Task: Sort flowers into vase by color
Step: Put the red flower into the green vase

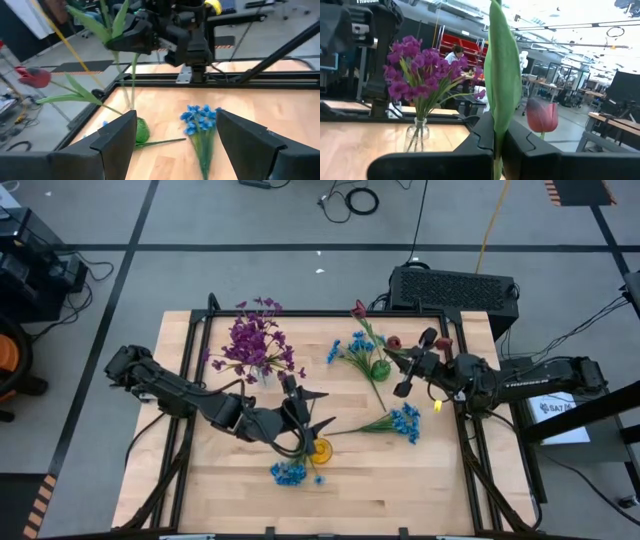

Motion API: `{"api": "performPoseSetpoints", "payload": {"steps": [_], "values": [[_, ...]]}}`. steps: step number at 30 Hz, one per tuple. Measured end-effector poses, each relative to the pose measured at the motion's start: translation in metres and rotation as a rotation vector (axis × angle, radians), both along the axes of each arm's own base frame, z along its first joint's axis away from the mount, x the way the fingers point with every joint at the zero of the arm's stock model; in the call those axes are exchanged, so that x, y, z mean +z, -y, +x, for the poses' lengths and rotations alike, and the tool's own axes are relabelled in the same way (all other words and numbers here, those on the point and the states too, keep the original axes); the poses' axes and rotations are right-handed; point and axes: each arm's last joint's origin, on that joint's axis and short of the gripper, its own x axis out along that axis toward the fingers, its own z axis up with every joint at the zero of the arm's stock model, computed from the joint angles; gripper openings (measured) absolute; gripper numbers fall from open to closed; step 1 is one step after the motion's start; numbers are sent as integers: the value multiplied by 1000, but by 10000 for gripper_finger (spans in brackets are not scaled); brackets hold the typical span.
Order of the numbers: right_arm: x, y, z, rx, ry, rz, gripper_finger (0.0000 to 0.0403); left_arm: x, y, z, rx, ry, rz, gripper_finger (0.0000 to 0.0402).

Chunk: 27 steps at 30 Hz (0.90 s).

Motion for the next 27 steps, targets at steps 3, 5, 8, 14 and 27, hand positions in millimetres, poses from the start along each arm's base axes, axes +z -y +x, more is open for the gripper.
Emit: {"api": "performPoseSetpoints", "payload": {"steps": [3, 5, 8, 14, 27], "values": [[0, 1, 0, -7, -12, -23, 2, -1, -1, 1, -17, -1, -14, 278], [0, 2, 0, -18, -12, -27, 2, -3, -2, 4, -13, -5, -22, 278], [0, 5, 0, -32, -12, -22, 2, -9, -4, 7, -4, -23, -16, 278], [-1, 8, 0, -35, -6, 7, 2, -12, -10, 11, -6, -41, -25, 278], [-6, 8, 1, -32, -52, 23, 4, -12, -9, 11, -36, -45, -34, 278]]}}
